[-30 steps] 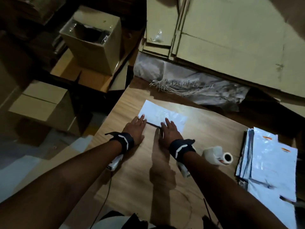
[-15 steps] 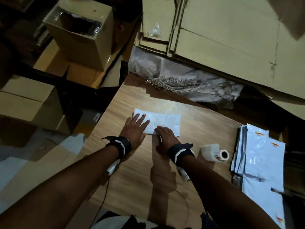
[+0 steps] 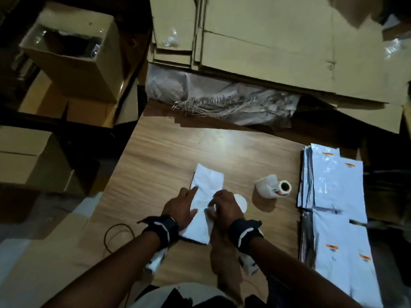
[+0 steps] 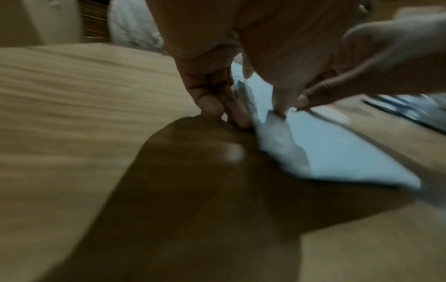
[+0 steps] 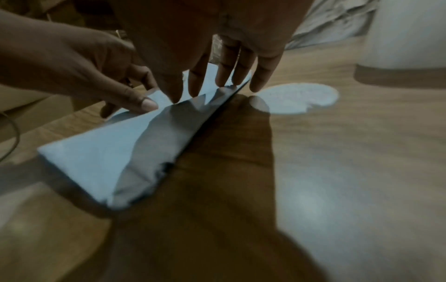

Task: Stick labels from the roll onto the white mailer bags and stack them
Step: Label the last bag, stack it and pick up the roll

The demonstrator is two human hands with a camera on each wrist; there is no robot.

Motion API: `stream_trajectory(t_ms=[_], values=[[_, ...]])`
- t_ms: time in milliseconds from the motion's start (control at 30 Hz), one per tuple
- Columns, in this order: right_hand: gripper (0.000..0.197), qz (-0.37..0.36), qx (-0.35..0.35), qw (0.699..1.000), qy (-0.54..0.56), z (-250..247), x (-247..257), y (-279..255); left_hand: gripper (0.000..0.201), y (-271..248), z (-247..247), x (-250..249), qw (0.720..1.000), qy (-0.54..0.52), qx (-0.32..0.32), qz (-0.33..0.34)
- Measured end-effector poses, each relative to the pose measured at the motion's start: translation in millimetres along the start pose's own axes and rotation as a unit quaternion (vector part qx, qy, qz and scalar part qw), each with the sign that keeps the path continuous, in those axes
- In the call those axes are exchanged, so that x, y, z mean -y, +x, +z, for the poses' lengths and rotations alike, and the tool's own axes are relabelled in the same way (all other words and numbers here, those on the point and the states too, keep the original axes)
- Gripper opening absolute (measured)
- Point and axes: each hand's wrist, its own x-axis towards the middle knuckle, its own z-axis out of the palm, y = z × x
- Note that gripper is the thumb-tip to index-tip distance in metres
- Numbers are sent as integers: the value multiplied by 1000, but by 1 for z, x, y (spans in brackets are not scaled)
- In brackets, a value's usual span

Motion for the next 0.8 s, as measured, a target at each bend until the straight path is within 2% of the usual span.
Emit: stream_trajectory(t_ms=[133,267,367,433,500,567,700,800], values=[[25,36,-17,999,26,5,-6,-43,82,-19,25,-24,998,16,59,25],[24,21,-39,999,-4,-3,-10,-78,94,-28,41,-41,995,32,85,51],[19,16,-88,996,-25,1,-18,-97,119,-30,45,-45,993,82,-7,80],[34,-9,-113,992,-49,9,-21,-98,129,-29,42,-47,986,96,-51,126],[59,-21,-108,992,-62,15,-16,-92,132,-23,40,-53,978,118,-26,168],[81,-14,-66,996,-61,23,-7,-83,135,-13,38,-58,974,157,15,165],[83,32,-12,995,-90,42,-8,-82,157,3,42,-53,965,200,99,137],[83,32,-17,996,-83,50,-12,-86,163,2,46,-48,967,191,94,138]])
